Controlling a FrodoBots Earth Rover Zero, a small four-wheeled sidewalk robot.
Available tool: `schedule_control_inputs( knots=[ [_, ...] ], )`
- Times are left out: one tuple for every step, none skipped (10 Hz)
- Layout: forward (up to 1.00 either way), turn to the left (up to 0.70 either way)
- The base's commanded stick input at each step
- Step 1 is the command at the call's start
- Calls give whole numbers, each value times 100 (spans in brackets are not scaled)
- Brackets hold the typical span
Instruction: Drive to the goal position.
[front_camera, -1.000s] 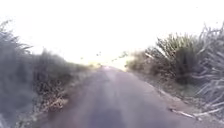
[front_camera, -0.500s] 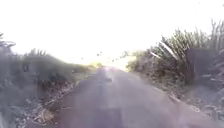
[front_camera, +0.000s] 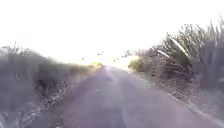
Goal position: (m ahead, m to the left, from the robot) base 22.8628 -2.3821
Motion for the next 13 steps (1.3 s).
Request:
schedule_control_inputs(
  knots=[
    [85, 0],
    [85, 0],
    [85, 0],
    [85, 0],
    [85, 0],
    [85, 0],
    [85, 0],
    [85, 0],
    [85, 0],
    [85, 0],
    [85, 0],
    [85, 0],
    [85, 0]
  ],
)
